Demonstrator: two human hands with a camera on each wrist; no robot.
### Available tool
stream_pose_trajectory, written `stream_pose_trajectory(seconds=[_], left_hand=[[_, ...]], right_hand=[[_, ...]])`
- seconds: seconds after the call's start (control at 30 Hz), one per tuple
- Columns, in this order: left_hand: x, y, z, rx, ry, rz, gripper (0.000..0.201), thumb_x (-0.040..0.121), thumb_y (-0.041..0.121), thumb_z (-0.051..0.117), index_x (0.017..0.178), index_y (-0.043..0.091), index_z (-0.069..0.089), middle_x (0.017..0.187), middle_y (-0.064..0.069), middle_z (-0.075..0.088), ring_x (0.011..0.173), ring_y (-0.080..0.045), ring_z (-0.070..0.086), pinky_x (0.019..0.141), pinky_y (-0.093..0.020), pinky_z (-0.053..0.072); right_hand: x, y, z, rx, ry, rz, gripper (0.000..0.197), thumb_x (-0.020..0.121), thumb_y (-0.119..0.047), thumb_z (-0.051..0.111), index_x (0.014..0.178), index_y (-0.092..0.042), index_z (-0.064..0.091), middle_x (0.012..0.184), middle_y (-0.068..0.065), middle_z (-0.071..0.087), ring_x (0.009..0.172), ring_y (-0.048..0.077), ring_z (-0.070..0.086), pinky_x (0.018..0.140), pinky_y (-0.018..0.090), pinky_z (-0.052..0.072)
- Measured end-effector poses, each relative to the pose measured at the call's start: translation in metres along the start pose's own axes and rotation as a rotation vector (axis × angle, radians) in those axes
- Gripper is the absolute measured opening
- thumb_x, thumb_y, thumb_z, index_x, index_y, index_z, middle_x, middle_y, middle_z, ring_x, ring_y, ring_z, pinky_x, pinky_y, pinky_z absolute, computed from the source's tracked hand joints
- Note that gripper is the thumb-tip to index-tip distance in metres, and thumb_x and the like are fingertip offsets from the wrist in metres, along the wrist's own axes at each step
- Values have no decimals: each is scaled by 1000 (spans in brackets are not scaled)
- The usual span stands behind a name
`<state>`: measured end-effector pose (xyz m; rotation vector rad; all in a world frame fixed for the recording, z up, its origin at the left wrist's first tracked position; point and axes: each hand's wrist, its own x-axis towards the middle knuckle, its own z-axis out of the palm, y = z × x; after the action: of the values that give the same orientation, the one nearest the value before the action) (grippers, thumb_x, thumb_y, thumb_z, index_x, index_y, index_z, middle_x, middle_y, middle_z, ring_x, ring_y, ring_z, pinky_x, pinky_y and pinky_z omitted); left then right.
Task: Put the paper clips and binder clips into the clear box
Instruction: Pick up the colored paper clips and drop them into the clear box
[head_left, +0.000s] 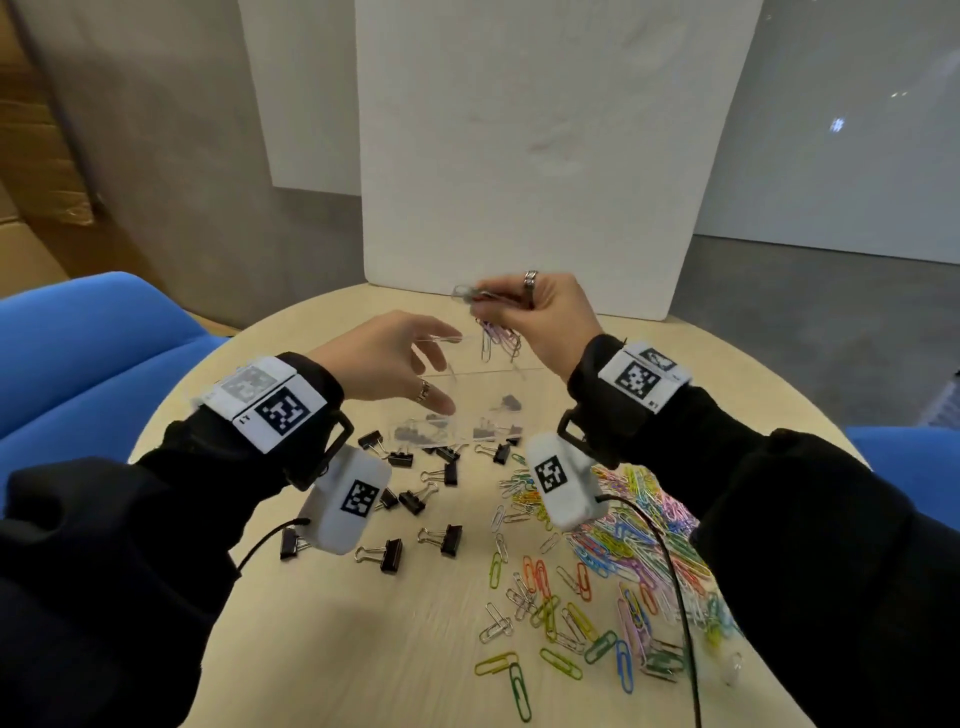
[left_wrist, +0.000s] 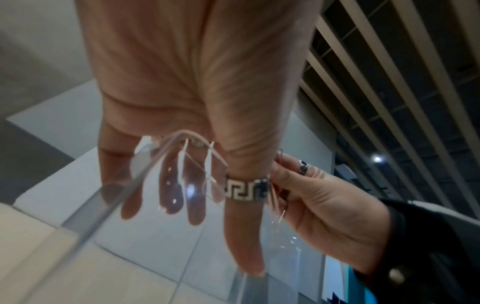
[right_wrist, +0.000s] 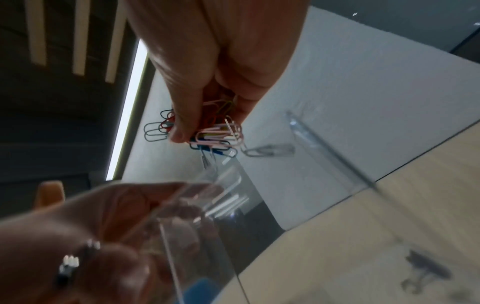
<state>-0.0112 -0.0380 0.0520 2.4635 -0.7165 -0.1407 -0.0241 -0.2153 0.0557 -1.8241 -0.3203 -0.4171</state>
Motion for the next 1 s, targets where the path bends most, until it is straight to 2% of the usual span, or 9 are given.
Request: stream_pose_trajectory(seconds=[0.1,0.23,0.47,0.57,0.73,0.77,0.9,0.93,1.0], left_hand=[[-5,6,1,-34,-8,-5,74,64,30,83,131,24,49,106,6,64,97,-15,59,74,-18,45],[-11,8,2,-44,-13,-24,77,66,30,82,134,26,45,105,8,62,97,-13,58,69,-15,43],[-15,12,8,-39,-23,-25,78,67,30,81,135,26,43,108,7,61,100,-13,55,79,-24,42],[-15,13,11,-46,-28,-29,78,67,29,81,136,25,43,110,5,60,100,-13,55,80,-24,42],[-14,14,16,-54,-14,-40,79,68,30,81,136,25,42,111,4,60,99,-13,55,81,-24,42],[-14,14,16,-58,-6,-43,79,67,30,81,136,24,42,111,4,60,99,-14,55,80,-24,42],[-14,10,15,-82,47,-76,77,68,27,81,136,22,43,110,2,60,97,-17,56,79,-25,43],[-14,8,15,-85,64,-86,77,69,27,80,136,22,43,110,1,59,97,-18,56,80,-26,42],[-14,6,15,-91,95,-109,77,69,26,80,136,21,42,110,0,59,96,-18,56,79,-27,42]], right_hand=[[-12,7,2,-117,-71,8,27,75,-1,71,102,-1,70,85,-3,69,74,-2,64,81,13,51],[-22,8,-3,-327,-178,12,27,74,-5,74,101,-5,72,91,4,72,75,4,64,75,5,50],[-20,-8,-16,-549,-435,109,22,80,-10,71,101,-12,68,92,10,73,79,17,70,76,19,56],[-21,-11,-19,-691,-482,65,20,82,-18,69,101,-11,69,94,6,74,83,15,70,78,21,55],[-29,-9,-26,-719,-430,-21,26,86,-30,62,106,-14,68,92,-3,69,77,3,63,73,5,47],[-31,-7,-28,-703,-359,-50,25,86,-30,61,104,-14,68,91,-3,69,76,4,61,73,6,46],[-45,8,-39,-569,41,-37,27,94,-31,48,87,-7,58,79,10,62,77,27,58,72,34,47],[-49,14,-41,-580,66,16,29,96,-31,44,86,-7,56,76,7,58,76,28,55,68,32,43],[-59,27,-38,-665,-95,188,27,98,-31,39,94,-9,56,82,0,58,85,23,56,69,24,40]])
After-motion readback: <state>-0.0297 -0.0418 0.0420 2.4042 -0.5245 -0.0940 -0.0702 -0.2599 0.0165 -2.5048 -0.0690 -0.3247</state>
